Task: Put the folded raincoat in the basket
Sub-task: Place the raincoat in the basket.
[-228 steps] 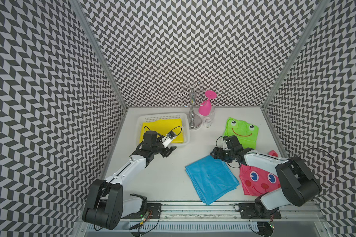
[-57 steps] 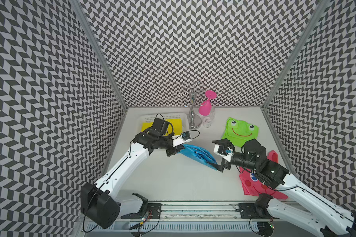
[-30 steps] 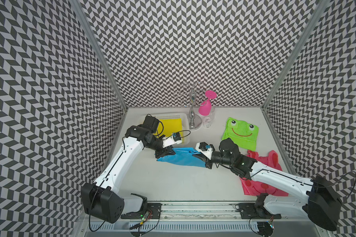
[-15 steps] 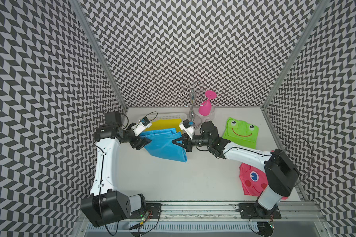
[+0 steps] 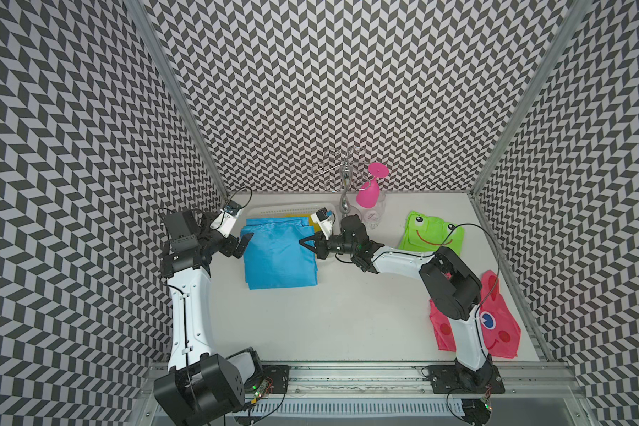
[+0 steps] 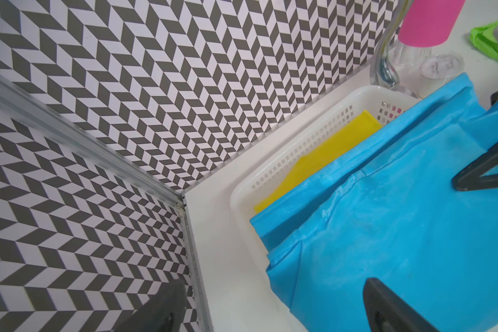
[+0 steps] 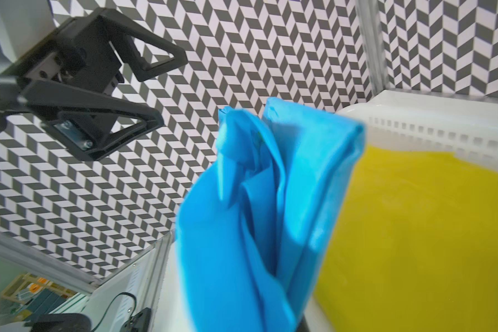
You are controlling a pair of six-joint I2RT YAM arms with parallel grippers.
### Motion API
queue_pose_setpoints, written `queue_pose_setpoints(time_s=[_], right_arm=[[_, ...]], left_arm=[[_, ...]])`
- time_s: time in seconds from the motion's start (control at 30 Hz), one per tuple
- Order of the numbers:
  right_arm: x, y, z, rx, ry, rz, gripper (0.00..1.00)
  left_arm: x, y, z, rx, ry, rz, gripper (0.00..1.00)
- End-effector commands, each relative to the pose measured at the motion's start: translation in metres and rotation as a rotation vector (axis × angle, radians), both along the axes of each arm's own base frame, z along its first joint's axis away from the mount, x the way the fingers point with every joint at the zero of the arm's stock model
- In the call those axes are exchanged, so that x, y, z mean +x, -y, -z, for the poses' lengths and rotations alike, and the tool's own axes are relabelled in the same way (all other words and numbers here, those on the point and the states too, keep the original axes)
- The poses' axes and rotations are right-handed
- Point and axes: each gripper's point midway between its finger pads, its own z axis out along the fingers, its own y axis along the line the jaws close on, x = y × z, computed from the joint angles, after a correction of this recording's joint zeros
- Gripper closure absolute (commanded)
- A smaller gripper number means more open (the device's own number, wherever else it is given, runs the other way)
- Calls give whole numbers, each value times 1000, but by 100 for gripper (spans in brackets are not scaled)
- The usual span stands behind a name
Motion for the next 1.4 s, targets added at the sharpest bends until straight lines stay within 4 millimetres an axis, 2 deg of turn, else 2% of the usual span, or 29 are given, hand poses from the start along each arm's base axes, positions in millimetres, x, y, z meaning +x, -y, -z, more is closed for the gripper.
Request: queue_pose_setpoints(time_s=[0.0, 0.13, 0.37, 0.47, 0.6, 0.73, 0.77, 0.8, 0.83, 0.87, 0.97, 1.1, 1.27, 1.37], right_arm=[[37, 8, -35, 58, 172, 93, 100], [51, 6, -22, -1, 245, 87, 100], [69, -2, 17, -120, 258, 23, 100], [78, -1, 32, -165, 230, 7, 100], [80, 2, 51, -196, 187, -54, 100], [98, 5, 67, -253, 56, -63, 99], [101, 5, 68, -256, 37, -63, 87], [103, 6, 69, -258, 34, -60, 87], [102, 6, 69, -252, 26, -55, 67], [103, 7, 64, -240, 30, -42, 58], [108, 11, 46, -191, 50, 33, 45], [117, 17, 18, -158, 78, 147, 44], [130, 21, -4, -171, 46, 294, 48], [127, 26, -16, -144, 22, 340, 48]], left_arm=[[2, 12, 2, -84, 48, 47, 0], [1, 35, 23, -164, 16, 168, 0], [26, 55, 59, -117, -42, 156, 4], [34, 55, 63, -137, -55, 142, 5], [42, 54, 68, -153, -79, 131, 6], [48, 51, 70, -158, -88, 117, 6], [51, 50, 70, -160, -88, 111, 6], [52, 49, 69, -163, -86, 108, 6], [54, 49, 69, -169, -85, 104, 6], [56, 48, 69, -177, -86, 98, 6], [63, 45, 74, -192, -104, 67, 8], [65, 42, 91, -224, -139, 22, 10], [63, 61, 119, -191, -185, 41, 14], [76, 59, 120, -226, -171, -60, 19]])
